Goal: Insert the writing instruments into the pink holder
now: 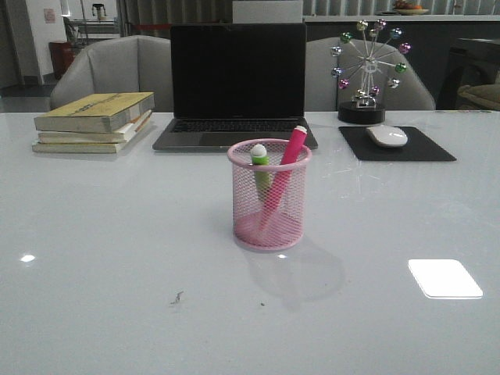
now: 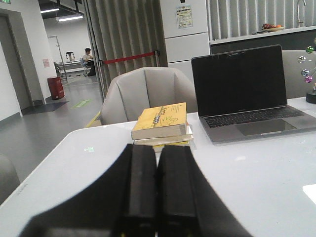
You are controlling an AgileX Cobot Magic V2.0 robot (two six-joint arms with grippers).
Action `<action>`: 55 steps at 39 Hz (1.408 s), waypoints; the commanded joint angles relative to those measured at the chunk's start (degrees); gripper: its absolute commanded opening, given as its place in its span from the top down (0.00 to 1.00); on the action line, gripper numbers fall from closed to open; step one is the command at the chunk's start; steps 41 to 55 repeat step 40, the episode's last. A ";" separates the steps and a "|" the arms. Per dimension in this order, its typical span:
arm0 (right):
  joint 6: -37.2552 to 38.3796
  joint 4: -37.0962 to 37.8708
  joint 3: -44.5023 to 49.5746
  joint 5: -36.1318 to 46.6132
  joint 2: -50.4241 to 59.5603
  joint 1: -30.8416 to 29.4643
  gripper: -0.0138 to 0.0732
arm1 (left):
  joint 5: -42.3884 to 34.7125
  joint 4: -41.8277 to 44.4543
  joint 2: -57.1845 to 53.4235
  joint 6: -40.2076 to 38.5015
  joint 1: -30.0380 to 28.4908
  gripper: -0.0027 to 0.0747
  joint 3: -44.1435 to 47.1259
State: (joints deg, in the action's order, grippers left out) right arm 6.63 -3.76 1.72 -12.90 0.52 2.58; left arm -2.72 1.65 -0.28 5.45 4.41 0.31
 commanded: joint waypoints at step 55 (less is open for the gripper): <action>-0.44 0.63 0.07 4.65 1.12 0.06 0.82 | 4.65 -2.30 -1.37 -0.69 -0.08 0.85 0.17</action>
